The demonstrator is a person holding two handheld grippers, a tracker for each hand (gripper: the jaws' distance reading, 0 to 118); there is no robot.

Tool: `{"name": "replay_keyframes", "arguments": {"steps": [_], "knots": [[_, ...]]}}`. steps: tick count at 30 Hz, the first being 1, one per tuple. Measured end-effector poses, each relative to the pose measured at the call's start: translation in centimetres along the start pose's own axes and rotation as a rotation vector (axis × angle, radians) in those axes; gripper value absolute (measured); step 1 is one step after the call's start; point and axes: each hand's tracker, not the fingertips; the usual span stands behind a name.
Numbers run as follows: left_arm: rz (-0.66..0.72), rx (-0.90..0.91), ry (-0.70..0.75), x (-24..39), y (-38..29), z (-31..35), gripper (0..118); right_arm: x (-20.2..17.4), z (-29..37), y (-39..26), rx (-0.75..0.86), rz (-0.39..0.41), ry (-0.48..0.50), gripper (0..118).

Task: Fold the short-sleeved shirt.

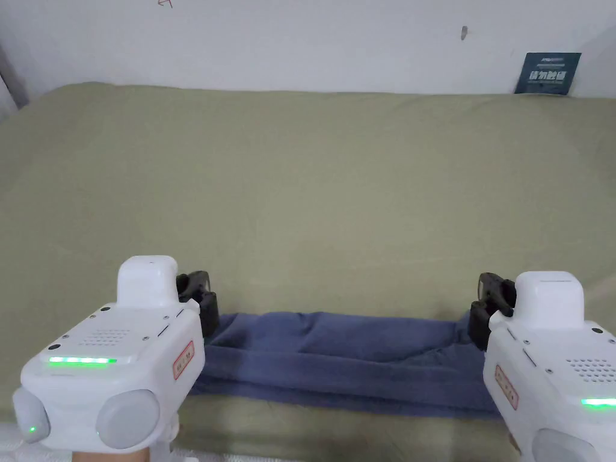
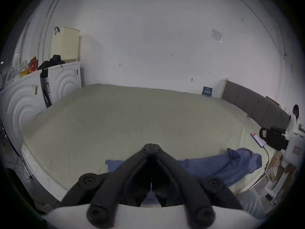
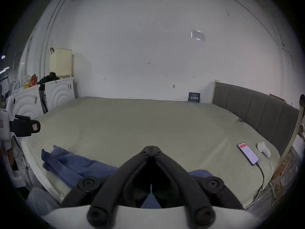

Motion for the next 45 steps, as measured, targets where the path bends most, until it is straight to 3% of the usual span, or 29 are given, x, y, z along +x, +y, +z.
{"name": "replay_keyframes", "arguments": {"steps": [3,10,15,25,26,27,28,29,30,33,38,39,42,43,44,45], "knots": [[0.007,-0.012,-0.017,-1.2,0.4,-0.5,0,-1.2,-0.4,-0.2,0.013,0.02,-0.004,0],[0.427,-0.402,-0.312,-10.8,2.3,-5.6,0,-3.5,0.0,-0.5,0.041,0.079,-0.01,0],[0.668,-0.669,-0.419,-17.9,0.4,-10.5,0,-4.0,0.0,-0.9,0.025,0.09,0.013,0],[0.587,-0.776,-0.415,-18.6,-0.6,-13.2,1,-4.2,-0.5,-1.4,-0.004,0.108,0.008,0],[0.577,-0.781,-0.424,-18.5,-0.7,-13.3,6,-4.2,-0.5,-1.5,-0.005,0.11,0.008,0],[0.573,-0.784,-0.424,-18.5,-0.8,-13.4,25,-4.1,-0.5,-1.5,-0.006,0.112,0.008,0],[0.575,-0.785,-0.43,-18.4,-1.0,-13.5,61,-4.0,-0.5,-1.5,-0.008,0.113,0.008,0],[0.568,-0.794,-0.433,-18.3,-1.2,-13.7,109,-4.0,-0.5,-1.5,-0.009,0.113,0.009,0],[0.575,-0.8,-0.45,-18.3,-1.5,-13.7,118,-3.9,-0.5,-1.5,-0.01,0.112,0.008,0],[0.643,-0.809,-0.507,-18.1,-2.3,-13.9,118,-3.7,-0.6,-1.5,-0.016,0.11,0.009,0],[0.626,-0.818,-0.566,-16.4,-3.4,-14.5,118,-3.4,-0.7,-1.5,-0.022,0.103,0.007,0],[0.661,-0.837,-0.63,-16.0,-3.6,-14.5,117,-3.3,-0.6,-1.5,-0.022,0.101,0.007,0],[0.66,-0.855,-0.664,-14.7,-4.3,-14.8,110,-3.2,-0.6,-1.5,-0.025,0.091,0.008,0],[0.646,-0.858,-0.645,-14.1,-4.3,-14.9,104,-3.2,-0.5,-1.5,-0.027,0.089,0.009,0],[0.628,-0.853,-0.605,-13.8,-4.1,-14.9,80,-3.2,-0.4,-1.5,-0.029,0.087,0.012,0],[0.634,-0.841,-0.601,-14.0,-3.8,-14.7,39,-3.2,-0.3,-1.5,-0.028,0.088,0.014,0]]}}
